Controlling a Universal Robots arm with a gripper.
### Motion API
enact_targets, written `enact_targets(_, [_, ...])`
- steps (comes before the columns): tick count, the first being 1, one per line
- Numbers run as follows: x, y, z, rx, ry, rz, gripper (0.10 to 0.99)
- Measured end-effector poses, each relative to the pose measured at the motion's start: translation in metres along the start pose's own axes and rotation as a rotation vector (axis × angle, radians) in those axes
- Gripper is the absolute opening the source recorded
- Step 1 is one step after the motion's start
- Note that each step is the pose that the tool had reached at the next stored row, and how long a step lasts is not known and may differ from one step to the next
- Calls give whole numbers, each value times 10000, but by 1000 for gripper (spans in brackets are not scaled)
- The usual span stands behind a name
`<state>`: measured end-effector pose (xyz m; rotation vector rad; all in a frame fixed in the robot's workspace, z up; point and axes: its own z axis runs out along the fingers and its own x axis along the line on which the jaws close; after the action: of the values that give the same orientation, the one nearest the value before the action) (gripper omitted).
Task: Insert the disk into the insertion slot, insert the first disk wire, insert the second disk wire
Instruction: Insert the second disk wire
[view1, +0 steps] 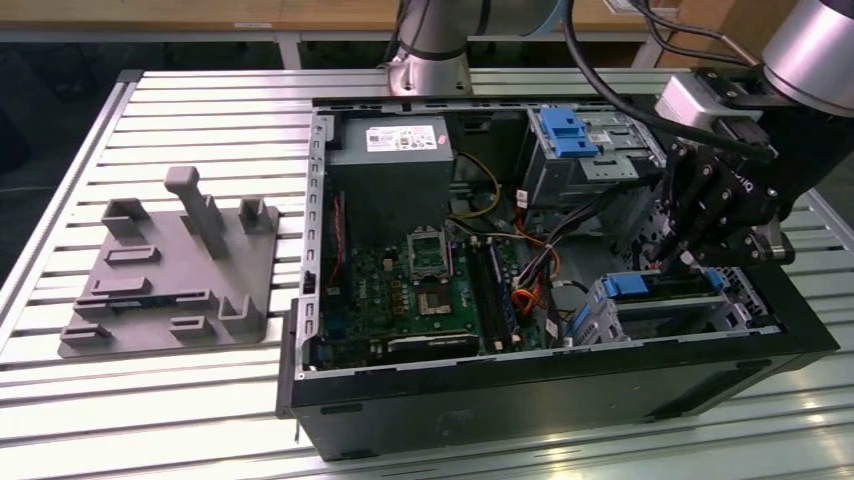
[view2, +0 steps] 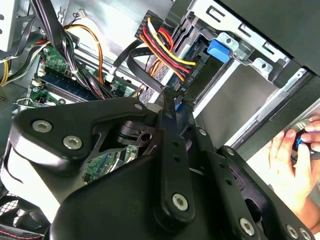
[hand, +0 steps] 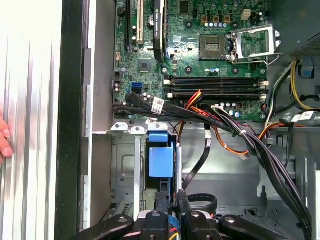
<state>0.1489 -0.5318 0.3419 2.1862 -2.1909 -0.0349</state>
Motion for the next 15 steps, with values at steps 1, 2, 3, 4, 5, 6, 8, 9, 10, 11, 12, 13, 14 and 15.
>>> enact_targets(1, [0,1,1,12,-104,-3,196])
enact_targets(2, [-1,1,0,28,-216,-6,196])
enact_targets(3, [0,1,0,35,-287,-9,196])
enact_targets(4, [0,1,0,43,-352,-12,196])
enact_targets(5, [1,2,1,48,-397,-14,196])
enact_targets(6, [1,2,1,48,-402,-15,196])
enact_targets(8, [1,2,1,49,-402,-14,196])
enact_targets(9, [1,2,1,49,-402,-14,196])
enact_targets(10, [1,2,1,50,-402,-14,196])
enact_targets(11, [1,2,1,49,-402,-14,196])
enact_targets(12, [2,2,1,49,-402,-14,196])
enact_targets(13, [6,2,2,50,-402,-14,196])
enact_targets(14, [10,2,2,50,-402,-14,196])
enact_targets(15, [13,2,3,50,-403,-14,196])
